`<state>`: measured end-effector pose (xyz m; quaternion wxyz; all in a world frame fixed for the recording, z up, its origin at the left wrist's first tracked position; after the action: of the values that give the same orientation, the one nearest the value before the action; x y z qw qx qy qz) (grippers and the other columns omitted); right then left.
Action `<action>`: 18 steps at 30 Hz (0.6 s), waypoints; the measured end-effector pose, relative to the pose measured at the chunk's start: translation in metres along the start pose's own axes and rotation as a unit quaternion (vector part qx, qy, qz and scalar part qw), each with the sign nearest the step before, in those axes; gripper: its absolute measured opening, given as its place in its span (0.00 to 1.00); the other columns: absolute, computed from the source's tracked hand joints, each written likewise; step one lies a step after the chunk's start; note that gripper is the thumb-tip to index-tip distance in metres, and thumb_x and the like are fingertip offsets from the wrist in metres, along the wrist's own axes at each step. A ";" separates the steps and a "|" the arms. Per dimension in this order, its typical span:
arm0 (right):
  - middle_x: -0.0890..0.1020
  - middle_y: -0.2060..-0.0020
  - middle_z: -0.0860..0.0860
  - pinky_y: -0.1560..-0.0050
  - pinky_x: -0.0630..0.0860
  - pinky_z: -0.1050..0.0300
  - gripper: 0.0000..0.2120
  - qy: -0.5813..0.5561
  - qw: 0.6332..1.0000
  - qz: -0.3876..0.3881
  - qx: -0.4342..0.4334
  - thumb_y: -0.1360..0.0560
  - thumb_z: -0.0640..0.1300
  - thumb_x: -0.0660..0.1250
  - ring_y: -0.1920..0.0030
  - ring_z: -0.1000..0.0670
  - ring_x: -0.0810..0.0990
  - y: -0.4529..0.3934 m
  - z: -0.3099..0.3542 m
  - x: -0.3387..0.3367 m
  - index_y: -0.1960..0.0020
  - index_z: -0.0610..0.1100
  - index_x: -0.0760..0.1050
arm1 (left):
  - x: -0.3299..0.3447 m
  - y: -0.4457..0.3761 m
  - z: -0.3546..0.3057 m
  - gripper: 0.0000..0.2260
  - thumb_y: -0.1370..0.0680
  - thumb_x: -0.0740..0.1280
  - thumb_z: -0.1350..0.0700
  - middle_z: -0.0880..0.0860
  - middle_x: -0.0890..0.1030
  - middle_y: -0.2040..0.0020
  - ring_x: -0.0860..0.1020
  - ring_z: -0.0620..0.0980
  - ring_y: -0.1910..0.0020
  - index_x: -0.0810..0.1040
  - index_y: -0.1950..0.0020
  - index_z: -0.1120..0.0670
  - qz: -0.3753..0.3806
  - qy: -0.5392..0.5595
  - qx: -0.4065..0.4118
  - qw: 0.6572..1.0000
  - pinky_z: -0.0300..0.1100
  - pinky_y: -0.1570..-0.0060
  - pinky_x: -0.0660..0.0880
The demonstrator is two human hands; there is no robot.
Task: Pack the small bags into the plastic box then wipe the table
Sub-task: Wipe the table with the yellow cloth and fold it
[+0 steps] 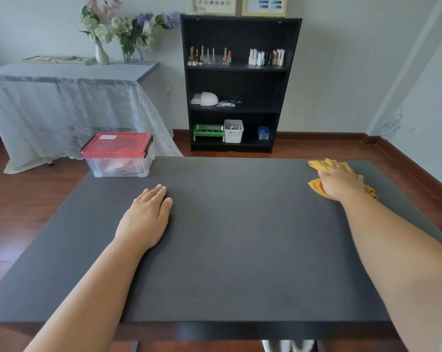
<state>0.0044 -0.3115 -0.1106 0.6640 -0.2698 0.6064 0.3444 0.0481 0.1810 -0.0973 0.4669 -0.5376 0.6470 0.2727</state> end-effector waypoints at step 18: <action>0.48 0.22 0.51 0.29 0.39 0.35 0.25 -0.046 0.969 0.043 -0.238 0.20 0.58 0.45 0.24 0.38 0.44 0.229 0.261 0.051 0.24 0.58 0.51 | -0.019 0.023 0.009 0.20 0.18 0.53 0.48 0.48 0.67 0.27 0.62 0.49 0.27 0.68 0.27 0.51 -0.041 0.147 -0.039 0.988 0.39 0.33 0.56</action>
<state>-0.0122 0.0395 -0.1162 0.5925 -0.3775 0.4865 0.5193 0.0284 0.2035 -0.0878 0.3562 -0.6157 0.6749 0.1965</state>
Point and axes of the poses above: each hand's wrist, its own y-axis away from the middle knuckle, its own x-axis out of the palm, z = x × y, the point moved 10 cm from there along -y, towards the middle knuckle
